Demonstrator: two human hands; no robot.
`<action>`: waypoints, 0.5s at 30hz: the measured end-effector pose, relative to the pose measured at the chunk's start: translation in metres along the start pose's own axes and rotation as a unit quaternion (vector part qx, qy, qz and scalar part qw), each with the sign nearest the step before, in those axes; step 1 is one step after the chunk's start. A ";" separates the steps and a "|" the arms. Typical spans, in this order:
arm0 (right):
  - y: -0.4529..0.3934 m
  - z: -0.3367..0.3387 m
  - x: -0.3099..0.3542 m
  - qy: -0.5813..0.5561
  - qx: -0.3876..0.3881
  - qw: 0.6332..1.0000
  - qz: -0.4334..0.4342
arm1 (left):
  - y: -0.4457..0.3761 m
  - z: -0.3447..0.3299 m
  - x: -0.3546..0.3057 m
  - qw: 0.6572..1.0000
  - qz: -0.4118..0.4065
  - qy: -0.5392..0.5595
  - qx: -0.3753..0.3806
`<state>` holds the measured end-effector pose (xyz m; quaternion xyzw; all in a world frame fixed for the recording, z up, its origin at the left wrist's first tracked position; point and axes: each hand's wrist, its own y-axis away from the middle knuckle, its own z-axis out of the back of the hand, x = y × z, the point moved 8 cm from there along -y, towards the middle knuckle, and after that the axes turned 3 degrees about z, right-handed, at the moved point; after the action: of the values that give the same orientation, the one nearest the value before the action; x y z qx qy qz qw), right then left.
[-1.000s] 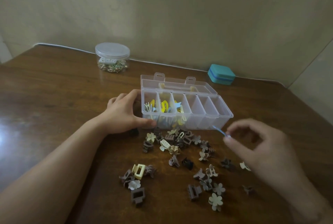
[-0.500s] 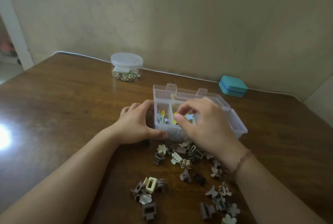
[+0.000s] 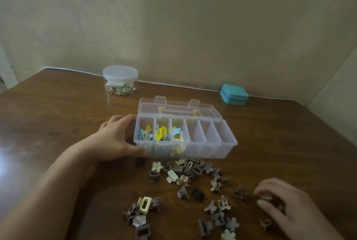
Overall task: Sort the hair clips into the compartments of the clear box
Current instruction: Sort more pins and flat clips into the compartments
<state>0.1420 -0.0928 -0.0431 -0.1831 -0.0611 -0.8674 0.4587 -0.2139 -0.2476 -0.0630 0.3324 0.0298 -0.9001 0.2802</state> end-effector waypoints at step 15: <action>-0.108 0.028 0.103 -0.154 -0.167 0.962 0.151 | -0.009 -0.004 -0.011 0.918 -0.003 0.384 -0.101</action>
<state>0.0082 -0.1031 0.0285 -0.3959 0.0432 -0.7469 0.5325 -0.2090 -0.2339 -0.0607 0.6220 0.2271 -0.6964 0.2766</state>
